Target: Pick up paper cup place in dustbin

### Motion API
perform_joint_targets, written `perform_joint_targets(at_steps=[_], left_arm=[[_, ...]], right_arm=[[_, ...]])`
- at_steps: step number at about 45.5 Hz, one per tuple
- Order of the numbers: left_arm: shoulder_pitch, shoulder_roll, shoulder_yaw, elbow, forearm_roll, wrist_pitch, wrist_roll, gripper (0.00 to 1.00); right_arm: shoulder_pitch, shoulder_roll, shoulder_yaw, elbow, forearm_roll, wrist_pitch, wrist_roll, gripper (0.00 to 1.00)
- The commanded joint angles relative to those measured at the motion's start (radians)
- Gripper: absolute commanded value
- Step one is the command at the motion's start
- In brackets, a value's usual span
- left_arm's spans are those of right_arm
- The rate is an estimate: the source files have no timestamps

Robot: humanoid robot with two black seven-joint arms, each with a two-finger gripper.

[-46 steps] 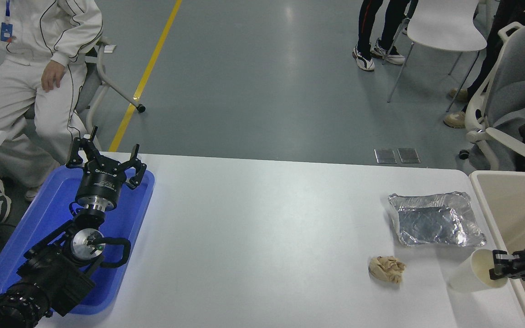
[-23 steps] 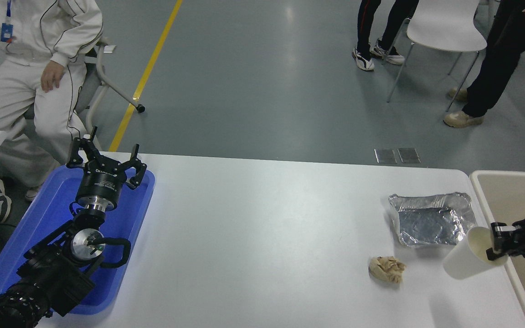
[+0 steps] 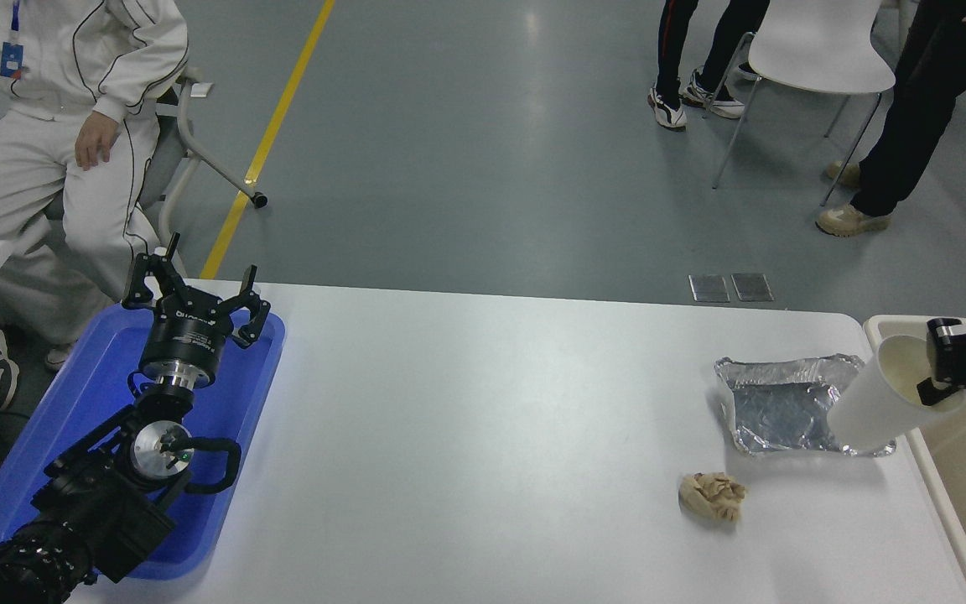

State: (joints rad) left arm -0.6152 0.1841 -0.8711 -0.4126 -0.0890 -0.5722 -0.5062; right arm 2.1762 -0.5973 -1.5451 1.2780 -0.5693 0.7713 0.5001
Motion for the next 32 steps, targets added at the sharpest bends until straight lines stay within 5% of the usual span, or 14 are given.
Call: perform_joint_targets(at_steps=[1,32], left_arm=[[0.000,0.000,0.000,0.000,0.000,0.000,0.000,1.00],[0.000,0.000,0.000,0.000,0.000,0.000,0.000,1.00]], right_arm=[[0.105,0.013,-0.016,0.017,-0.017,0.014,0.000,0.00],[0.116,-0.021,-0.070,0.003,-0.026,0.014,-0.001,0.00]])
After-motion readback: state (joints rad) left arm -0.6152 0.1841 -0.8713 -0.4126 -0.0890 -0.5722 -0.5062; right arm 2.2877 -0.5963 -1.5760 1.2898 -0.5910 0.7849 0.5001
